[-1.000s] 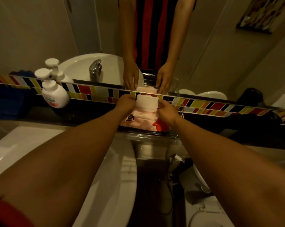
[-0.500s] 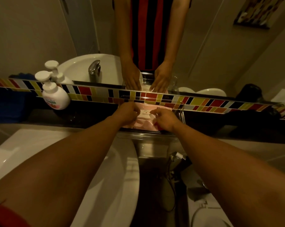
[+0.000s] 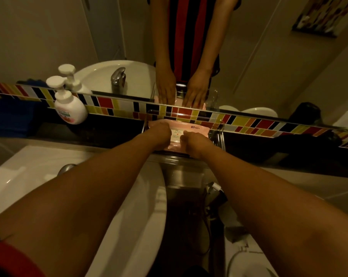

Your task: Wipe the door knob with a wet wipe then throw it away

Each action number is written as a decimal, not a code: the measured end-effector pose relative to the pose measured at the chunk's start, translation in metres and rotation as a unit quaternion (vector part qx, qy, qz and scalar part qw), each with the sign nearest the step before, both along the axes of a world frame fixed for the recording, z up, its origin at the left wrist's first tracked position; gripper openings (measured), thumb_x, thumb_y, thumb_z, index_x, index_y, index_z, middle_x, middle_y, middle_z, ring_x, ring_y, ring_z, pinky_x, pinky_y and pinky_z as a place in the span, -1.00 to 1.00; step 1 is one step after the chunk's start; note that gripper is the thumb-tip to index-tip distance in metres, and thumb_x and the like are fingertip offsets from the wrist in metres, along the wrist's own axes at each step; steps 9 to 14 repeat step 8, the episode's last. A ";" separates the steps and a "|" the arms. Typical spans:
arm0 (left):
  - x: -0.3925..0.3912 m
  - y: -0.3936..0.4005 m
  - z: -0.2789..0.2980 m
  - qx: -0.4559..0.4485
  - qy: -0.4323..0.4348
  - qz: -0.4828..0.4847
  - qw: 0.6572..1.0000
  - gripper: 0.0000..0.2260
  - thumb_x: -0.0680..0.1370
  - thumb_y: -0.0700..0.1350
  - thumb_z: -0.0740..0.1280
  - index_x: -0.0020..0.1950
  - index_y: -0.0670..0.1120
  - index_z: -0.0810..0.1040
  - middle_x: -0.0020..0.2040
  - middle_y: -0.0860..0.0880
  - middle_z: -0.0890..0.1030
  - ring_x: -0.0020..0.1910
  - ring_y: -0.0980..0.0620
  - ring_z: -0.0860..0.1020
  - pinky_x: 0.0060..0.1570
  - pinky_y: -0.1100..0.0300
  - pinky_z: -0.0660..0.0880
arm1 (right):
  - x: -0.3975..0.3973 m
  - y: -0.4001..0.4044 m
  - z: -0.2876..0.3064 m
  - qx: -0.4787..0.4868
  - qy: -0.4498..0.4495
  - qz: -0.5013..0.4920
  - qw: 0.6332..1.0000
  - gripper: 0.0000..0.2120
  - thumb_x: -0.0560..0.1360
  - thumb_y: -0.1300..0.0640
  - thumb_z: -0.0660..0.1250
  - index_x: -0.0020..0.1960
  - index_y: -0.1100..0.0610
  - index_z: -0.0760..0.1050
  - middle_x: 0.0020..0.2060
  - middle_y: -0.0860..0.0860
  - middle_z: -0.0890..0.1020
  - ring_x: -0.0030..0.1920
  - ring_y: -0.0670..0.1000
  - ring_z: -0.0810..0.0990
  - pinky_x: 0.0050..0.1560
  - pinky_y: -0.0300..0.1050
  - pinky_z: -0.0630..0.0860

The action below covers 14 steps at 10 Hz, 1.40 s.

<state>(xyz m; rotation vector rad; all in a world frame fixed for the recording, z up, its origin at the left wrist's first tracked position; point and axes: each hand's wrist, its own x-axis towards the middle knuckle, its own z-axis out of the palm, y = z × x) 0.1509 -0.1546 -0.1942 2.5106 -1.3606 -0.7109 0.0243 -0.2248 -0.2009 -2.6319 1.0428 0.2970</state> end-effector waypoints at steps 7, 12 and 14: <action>-0.010 0.204 0.143 -0.023 -0.132 0.121 0.984 -0.63 0.67 -0.01 0.04 0.38 -0.13 0.40 0.39 -0.21 0.44 0.33 -0.20 0.44 0.30 -0.05 0.35 | -0.009 0.093 0.135 -0.004 -0.190 0.148 0.971 -0.63 0.56 0.03 0.21 0.34 0.10 0.39 0.28 0.13 0.52 0.22 0.16 0.50 0.22 0.09 0.45; -0.020 0.266 0.161 0.004 -0.170 0.176 0.970 -0.58 0.68 -0.01 0.00 0.51 -0.13 0.29 0.52 -0.20 0.28 0.50 -0.21 0.26 0.48 -0.11 0.19 | 0.004 0.137 0.155 -0.011 -0.187 0.203 0.961 -0.62 0.58 0.03 0.15 0.36 0.11 0.37 0.30 0.15 0.51 0.23 0.17 0.50 0.24 0.09 0.44; -0.020 0.266 0.161 0.004 -0.170 0.176 0.970 -0.58 0.68 -0.01 0.00 0.51 -0.13 0.29 0.52 -0.20 0.28 0.50 -0.21 0.26 0.48 -0.11 0.19 | 0.004 0.137 0.155 -0.011 -0.187 0.203 0.961 -0.62 0.58 0.03 0.15 0.36 0.11 0.37 0.30 0.15 0.51 0.23 0.17 0.50 0.24 0.09 0.44</action>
